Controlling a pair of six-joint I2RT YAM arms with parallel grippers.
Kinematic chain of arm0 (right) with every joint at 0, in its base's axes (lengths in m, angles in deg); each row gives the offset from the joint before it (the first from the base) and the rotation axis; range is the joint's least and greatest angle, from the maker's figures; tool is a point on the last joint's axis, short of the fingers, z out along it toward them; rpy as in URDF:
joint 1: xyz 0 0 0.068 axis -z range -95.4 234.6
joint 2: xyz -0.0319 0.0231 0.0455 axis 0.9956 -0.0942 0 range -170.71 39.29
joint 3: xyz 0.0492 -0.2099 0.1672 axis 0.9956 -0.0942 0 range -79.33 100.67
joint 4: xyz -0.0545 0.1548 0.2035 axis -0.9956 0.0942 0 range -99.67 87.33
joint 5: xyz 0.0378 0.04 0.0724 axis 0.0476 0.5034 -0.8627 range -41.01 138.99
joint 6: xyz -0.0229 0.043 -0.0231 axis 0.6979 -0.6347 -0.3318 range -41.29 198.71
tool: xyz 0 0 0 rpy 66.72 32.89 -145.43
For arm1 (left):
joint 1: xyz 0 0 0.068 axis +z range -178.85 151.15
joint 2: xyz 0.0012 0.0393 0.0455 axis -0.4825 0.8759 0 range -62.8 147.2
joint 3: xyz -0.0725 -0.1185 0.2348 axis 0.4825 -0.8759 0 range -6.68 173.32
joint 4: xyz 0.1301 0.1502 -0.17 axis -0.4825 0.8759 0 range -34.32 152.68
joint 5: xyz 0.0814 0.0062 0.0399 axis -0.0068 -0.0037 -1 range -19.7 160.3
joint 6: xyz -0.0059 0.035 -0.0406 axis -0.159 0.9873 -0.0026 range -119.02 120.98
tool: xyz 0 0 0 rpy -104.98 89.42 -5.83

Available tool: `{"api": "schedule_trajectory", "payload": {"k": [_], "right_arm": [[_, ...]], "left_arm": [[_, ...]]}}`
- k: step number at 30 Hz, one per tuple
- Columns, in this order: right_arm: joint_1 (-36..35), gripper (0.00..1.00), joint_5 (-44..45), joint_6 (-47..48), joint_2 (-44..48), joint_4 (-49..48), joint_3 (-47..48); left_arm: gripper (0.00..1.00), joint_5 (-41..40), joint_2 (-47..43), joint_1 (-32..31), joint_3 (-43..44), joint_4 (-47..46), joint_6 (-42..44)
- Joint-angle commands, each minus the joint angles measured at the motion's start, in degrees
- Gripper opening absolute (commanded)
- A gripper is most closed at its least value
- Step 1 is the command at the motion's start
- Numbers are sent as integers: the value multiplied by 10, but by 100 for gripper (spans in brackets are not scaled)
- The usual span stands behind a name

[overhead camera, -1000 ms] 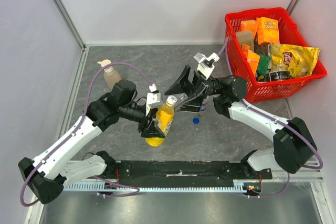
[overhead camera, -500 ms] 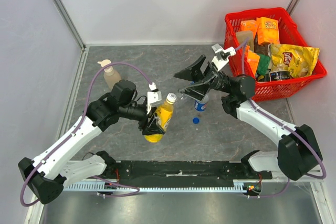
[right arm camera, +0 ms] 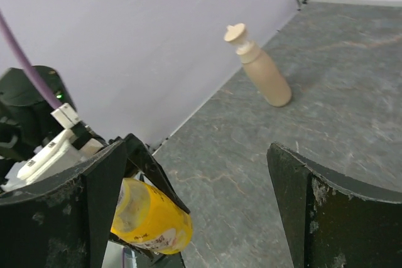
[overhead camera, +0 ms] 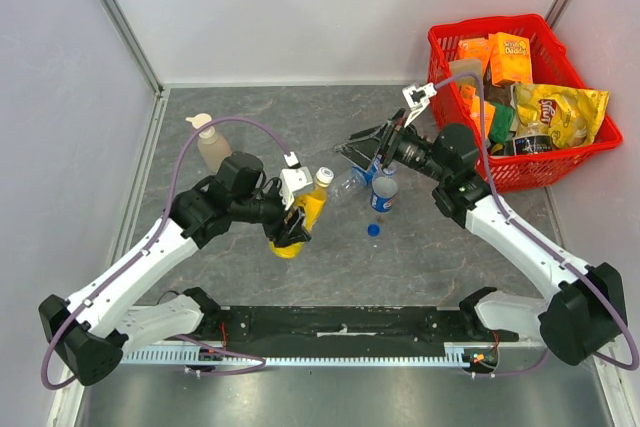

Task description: Unscrew the bottle caps

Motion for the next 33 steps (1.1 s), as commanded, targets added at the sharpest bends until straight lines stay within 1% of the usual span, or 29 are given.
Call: {"api": "schedule_trajectory", "payload": {"k": [1,3,8,14,21,28,31,33], "right_arm": [[1,98,61,39,12,88,26],[1,98,67,41,3,105,34],[1,98,63,34,-6,94,33],[-7,96,48,38,-12,87,43],[-41,95,38,64,-29,92,66],[-57,93,-1,73,-22,62,66],[-61,90,-18,76,-19,53,66],[-68,86,-22,77,-20,52,69]], "left_arm": [[2,-60,2,2,-3,-23,-22],[2,-85,3,2,-5,-26,-25],[2,-145,15,2,-9,-26,-35],[2,-180,30,2,-9,-26,-45],[2,-189,28,2,2,-20,-51],[2,-166,10,6,7,-20,-51],[2,-147,4,6,10,-20,-54],[2,-146,3,8,12,-20,-54]]}}
